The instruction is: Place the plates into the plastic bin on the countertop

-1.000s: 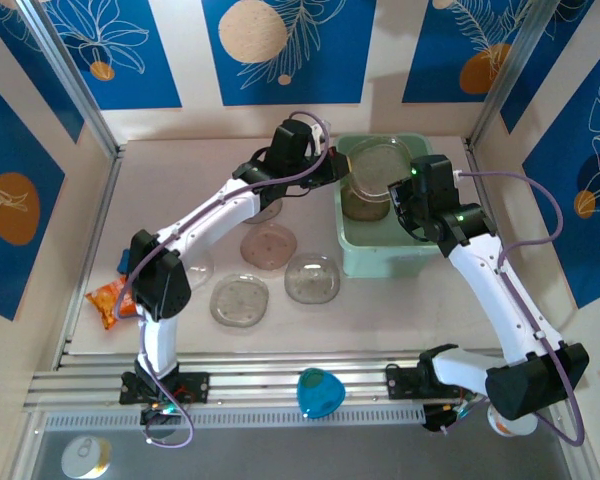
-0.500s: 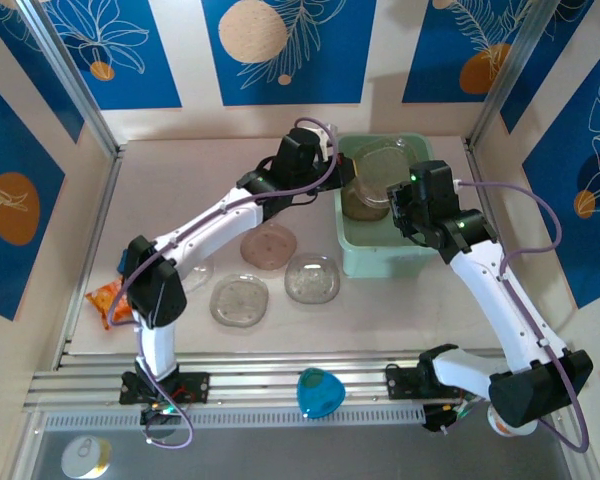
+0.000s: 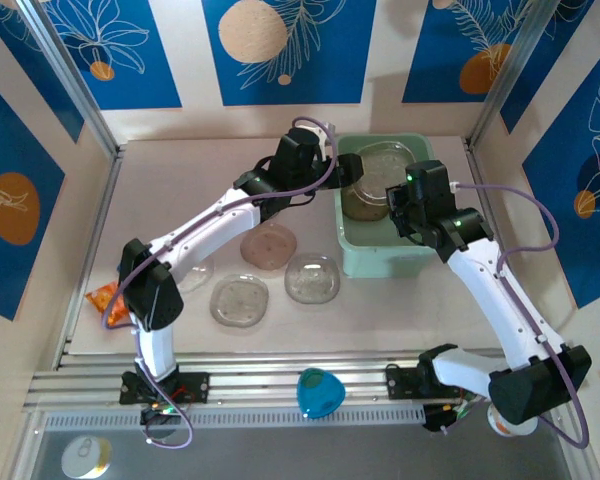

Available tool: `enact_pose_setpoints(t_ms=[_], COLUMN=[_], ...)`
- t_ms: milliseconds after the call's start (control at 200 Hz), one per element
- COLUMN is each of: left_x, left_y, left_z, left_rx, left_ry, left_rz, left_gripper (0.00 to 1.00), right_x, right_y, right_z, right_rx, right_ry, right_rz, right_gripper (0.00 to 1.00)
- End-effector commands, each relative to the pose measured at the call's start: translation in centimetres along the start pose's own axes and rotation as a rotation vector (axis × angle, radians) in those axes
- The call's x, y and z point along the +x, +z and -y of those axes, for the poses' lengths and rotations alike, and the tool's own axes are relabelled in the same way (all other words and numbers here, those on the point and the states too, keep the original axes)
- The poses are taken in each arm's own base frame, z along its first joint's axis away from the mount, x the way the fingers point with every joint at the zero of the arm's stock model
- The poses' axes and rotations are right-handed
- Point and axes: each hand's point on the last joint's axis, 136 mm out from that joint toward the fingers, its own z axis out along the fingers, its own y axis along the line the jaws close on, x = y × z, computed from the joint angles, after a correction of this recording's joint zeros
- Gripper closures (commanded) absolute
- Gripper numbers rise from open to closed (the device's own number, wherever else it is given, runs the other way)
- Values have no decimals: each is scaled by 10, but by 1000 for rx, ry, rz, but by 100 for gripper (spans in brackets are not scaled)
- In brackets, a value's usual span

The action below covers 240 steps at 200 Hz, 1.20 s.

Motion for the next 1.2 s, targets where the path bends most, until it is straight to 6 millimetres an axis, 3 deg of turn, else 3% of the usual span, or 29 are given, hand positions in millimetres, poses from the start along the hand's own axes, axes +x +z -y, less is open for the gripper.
enact_pose_setpoints(t_ms=[0, 120, 260, 585, 725, 1000, 1195], left_x=[-31, -46, -53, -48, -44, -35, -25], left_y=[-28, -40, -52, -79, -91, -100, -101], left_z=[19, 7, -19, -107, -139, -172, -187], left_rx=[35, 20, -12, -153, -240, -342, -376], left_ry=[42, 49, 56, -18, -56, -74, -83], left_rz=[65, 90, 98, 48, 38, -2, -30], left_gripper=[14, 0, 0, 0, 0, 0, 0], right_x=[-22, -40, -47, -34, -22, -11, -10], right_y=[0, 8, 36, 96, 114, 156, 177], right_z=[-6, -4, 1, 12, 31, 54, 60], right_rx=[-5, 42, 137, 322, 423, 504, 538], right_ry=[35, 55, 104, 132, 138, 135, 124], right_rz=[85, 140, 140, 91, 79, 67, 105], right_gripper=[100, 100, 100, 100, 100, 100, 100])
